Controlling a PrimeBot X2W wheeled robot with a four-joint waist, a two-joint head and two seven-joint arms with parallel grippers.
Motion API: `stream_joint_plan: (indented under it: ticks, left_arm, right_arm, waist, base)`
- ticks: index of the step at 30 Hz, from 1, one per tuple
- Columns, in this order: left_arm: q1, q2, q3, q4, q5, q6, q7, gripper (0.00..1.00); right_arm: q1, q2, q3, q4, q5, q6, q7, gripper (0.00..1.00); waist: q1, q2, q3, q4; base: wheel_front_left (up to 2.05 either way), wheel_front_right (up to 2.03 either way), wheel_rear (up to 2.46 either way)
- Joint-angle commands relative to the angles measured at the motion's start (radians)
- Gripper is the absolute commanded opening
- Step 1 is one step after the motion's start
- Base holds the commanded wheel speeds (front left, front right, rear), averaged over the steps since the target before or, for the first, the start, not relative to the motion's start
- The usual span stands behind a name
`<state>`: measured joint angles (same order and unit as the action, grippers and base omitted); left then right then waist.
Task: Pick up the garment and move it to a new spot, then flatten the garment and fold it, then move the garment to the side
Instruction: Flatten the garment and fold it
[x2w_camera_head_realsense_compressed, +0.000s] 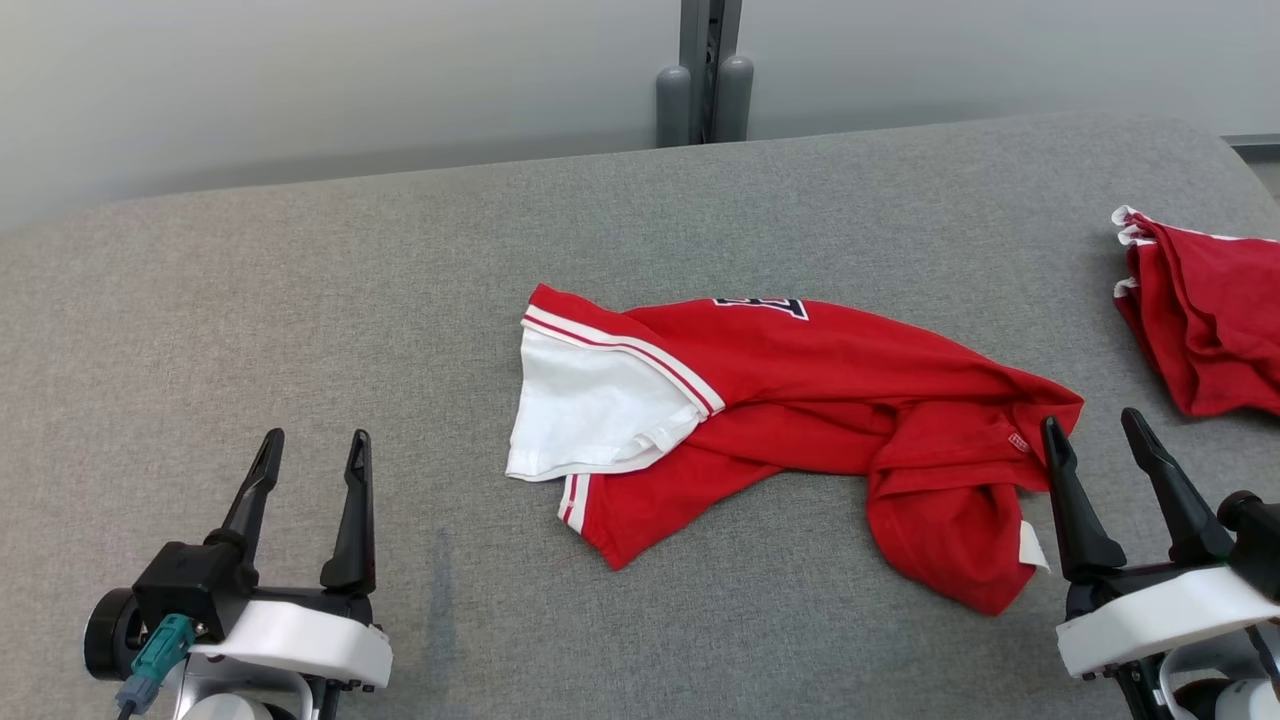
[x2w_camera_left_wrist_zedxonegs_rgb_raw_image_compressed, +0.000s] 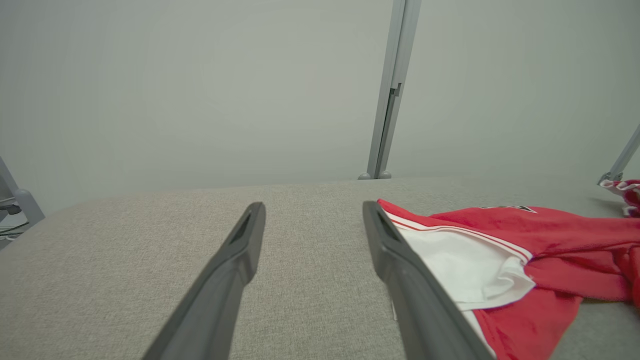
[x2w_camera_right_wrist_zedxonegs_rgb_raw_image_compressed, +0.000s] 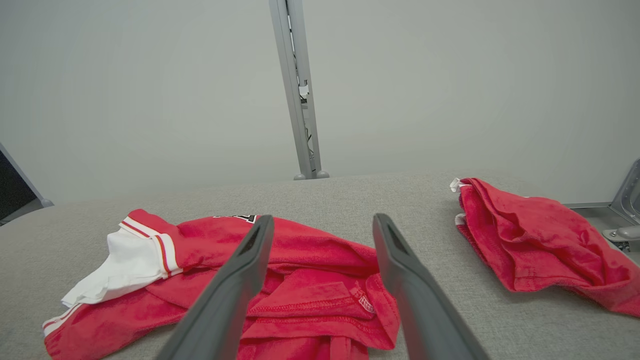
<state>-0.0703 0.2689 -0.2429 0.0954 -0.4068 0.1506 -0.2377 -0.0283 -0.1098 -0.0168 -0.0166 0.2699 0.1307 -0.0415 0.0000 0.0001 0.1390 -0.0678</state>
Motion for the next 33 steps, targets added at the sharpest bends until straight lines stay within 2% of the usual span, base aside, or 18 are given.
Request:
stream_joint_plan:
  ticks: [1, 9, 10, 15, 20, 28, 30, 31, 32, 33]
  left_arm:
    - [-0.003, 0.006, 0.0, -0.003, -0.005, 0.001, 0.001, 1.0]
    - [-0.056, 0.001, -0.046, 0.009, 0.008, -0.024, 0.04, 1.0]
    - [-0.093, -0.008, -0.073, 0.024, 0.004, -0.048, 0.071, 1.0]
    - [-0.208, -0.044, -0.133, 0.119, -0.035, -0.116, 0.184, 1.0]
    - [-0.31, -0.069, -0.16, 0.284, -0.07, -0.158, 0.287, 1.0]
    - [-0.392, -0.069, -0.154, 0.503, -0.092, -0.131, 0.404, 1.0]
    - [-0.392, -0.074, -0.154, 0.529, -0.106, -0.138, 0.427, 1.0]
    - [-0.392, -0.074, -0.154, 0.534, -0.111, -0.143, 0.432, 0.35]
    - [-0.391, -0.074, -0.155, 0.536, -0.116, -0.147, 0.436, 0.0]
    - [-0.389, -0.074, -0.154, 0.531, -0.12, -0.154, 0.434, 0.0]
  right_arm:
    - [0.008, -0.002, -0.005, -0.008, -0.008, 0.0, 0.006, 1.0]
    - [-0.005, 0.01, -0.014, -0.032, -0.002, 0.0, 0.011, 1.0]
    - [-0.012, 0.012, -0.014, -0.034, 0.001, 0.0, 0.01, 1.0]
    - [-0.036, 0.016, 0.011, -0.024, 0.012, 0.0, 0.001, 1.0]
    - [-0.058, 0.005, 0.04, -0.01, 0.021, 0.0, -0.013, 1.0]
    - [-0.069, 0.008, 0.05, 0.024, 0.036, 0.0, -0.036, 1.0]
    - [-0.07, 0.01, 0.049, 0.032, 0.039, 0.0, -0.042, 1.0]
    - [-0.071, 0.012, 0.049, 0.035, 0.041, 0.0, -0.044, 1.0]
    - [-0.071, 0.013, 0.05, 0.038, 0.042, 0.0, -0.046, 1.0]
    - [-0.071, 0.013, 0.051, 0.041, 0.045, 0.0, -0.047, 1.0]
  waist:
    - [0.0, -0.0001, 0.001, 0.0]
    - [0.0, -0.0001, 0.025, -0.002]
    - [0.0, -0.0001, 0.038, -0.005]
    - [0.0, -0.0001, 0.076, -0.034]
    - [0.0, -0.0001, 0.112, -0.074]
    - [0.0, -0.0001, 0.139, -0.118]
    - [0.0, -0.0001, 0.141, -0.12]
    - [0.0, -0.0001, 0.141, -0.121]
    - [0.0, -0.0001, 0.14, -0.121]
    - [0.0, -0.0001, 0.139, -0.121]
  base:
    - [0.0, 0.0, 0.0]
    - [0.0, 0.0, 0.0]
    - [0.0, 0.0, 0.0]
    - [0.0, 0.0, 0.0]
    - [0.0, 0.0, 0.0]
    - [0.0, 0.0, 0.0]
    - [0.0, 0.0, 0.0]
    - [0.0, 0.0, 0.0]
    - [0.0, 0.0, 0.0]
    - [0.0, 0.0, 0.0]
